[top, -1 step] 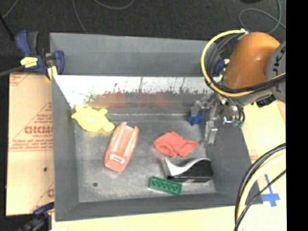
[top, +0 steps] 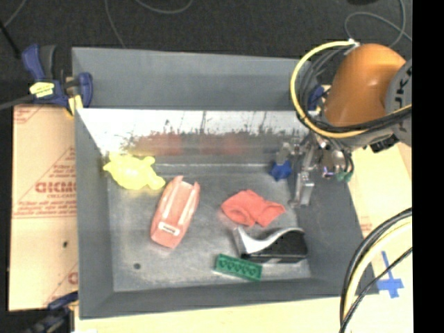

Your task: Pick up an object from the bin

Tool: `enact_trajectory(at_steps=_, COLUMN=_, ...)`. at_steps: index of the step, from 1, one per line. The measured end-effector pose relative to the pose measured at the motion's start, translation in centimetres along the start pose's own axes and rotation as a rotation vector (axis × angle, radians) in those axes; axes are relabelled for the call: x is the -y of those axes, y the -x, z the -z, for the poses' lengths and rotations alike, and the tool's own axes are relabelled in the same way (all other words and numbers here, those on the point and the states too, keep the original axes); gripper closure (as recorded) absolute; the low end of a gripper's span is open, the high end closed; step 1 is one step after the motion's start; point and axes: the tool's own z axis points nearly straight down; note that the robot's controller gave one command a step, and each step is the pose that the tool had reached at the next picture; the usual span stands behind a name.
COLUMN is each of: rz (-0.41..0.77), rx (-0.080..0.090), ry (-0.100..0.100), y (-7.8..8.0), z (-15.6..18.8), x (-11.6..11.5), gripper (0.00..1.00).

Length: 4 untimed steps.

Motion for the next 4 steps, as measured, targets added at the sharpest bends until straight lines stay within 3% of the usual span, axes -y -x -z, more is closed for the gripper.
enact_trajectory(at_steps=1, rz=0.066, rx=0.004, ry=-0.002, y=-0.8, z=-3.3, x=-2.4, gripper=0.0)
enact_trajectory(at_steps=2, rz=0.07, rx=0.006, ry=0.0, y=-2.0, z=-9.3, x=-4.9, gripper=0.0)
enact_trajectory(at_steps=3, rz=0.146, rx=0.011, ry=-0.004, y=-1.5, z=-11.2, x=-3.1, gripper=1.0)
enact_trajectory(at_steps=4, rz=0.146, rx=0.011, ry=-0.004, y=-1.5, z=-11.2, x=-3.1, gripper=1.0)
